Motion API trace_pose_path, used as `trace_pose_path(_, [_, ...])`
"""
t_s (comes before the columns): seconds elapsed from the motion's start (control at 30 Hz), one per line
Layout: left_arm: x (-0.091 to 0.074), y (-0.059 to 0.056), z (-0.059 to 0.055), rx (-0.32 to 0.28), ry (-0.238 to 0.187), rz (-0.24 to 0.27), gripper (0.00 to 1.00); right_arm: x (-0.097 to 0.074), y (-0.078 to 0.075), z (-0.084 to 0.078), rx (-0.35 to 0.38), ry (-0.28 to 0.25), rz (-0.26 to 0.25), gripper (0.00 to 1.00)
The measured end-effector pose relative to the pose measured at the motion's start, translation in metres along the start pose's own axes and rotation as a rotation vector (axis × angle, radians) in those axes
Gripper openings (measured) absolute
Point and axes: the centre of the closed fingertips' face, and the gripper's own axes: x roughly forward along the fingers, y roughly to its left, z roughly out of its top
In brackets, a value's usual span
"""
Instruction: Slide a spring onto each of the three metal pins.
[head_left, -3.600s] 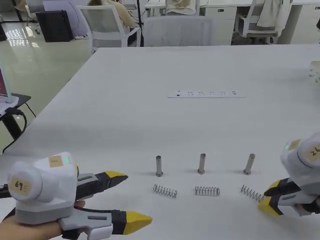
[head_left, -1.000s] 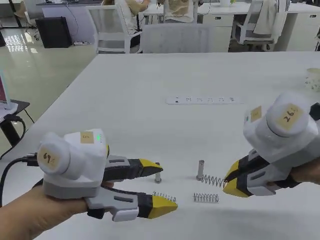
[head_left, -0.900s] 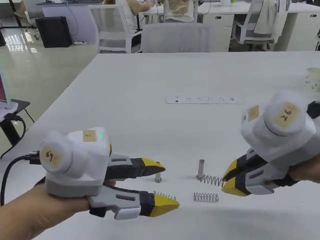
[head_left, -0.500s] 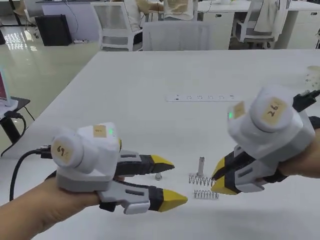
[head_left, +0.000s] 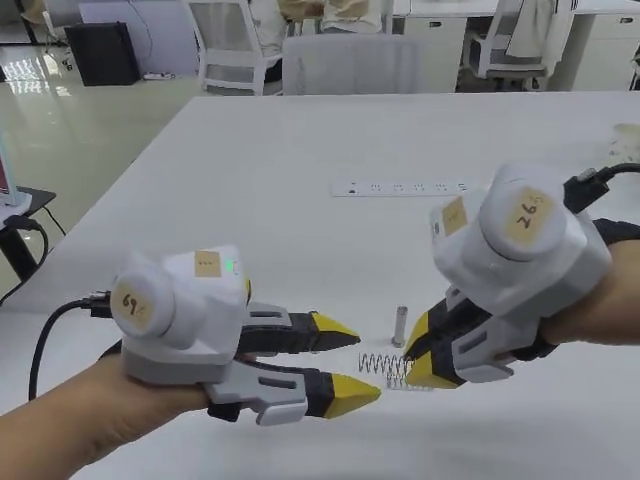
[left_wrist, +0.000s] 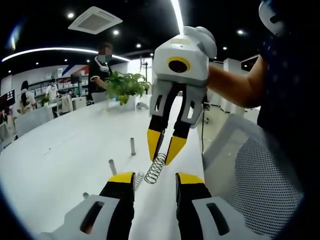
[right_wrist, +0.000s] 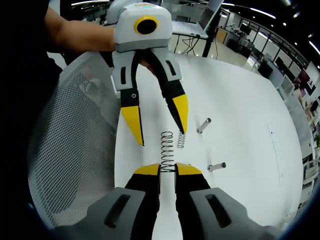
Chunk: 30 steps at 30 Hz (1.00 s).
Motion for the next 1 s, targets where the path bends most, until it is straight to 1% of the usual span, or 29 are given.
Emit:
trace_pose_path(0.17, [0.001,-0.001,-0.001,0.011,-0.001,-0.007,0.22,0.000,0.003,0.001,-0.019,0.002,0.007,0.08])
trace_pose_path(0.23, [0.001,-0.002,0.001,0.025,-0.017,-0.011,0.18,0.000,0.004,0.001,-0.024,0.001,0.012,0.08])
trace_pose_path(0.37, [0.002,-0.002,-0.002,0.025,-0.008,-0.011,0.16,-0.001,0.004,0.004,-0.038,-0.005,0.011,0.08])
trace_pose_path(0.53, [0.002,-0.004,-0.002,0.034,-0.018,-0.019,0.11,0.000,0.006,0.005,-0.056,-0.007,0.018,0.08])
trace_pose_path(0.63, [0.002,-0.004,-0.005,0.037,-0.007,-0.021,0.09,0.000,0.006,0.005,-0.061,-0.008,0.018,0.08])
trace_pose_path(0.73, [0.002,-0.004,-0.006,0.050,-0.001,-0.020,0.05,0.000,0.007,0.005,-0.065,-0.010,0.026,0.08])
trace_pose_path(0.93, [0.002,-0.006,-0.009,0.062,0.019,-0.024,0.04,0.000,0.008,0.006,-0.062,-0.015,0.029,0.08])
trace_pose_path(1.0, [0.002,-0.006,-0.010,0.066,0.026,-0.026,0.04,-0.001,0.009,0.007,-0.051,-0.026,0.034,0.08])
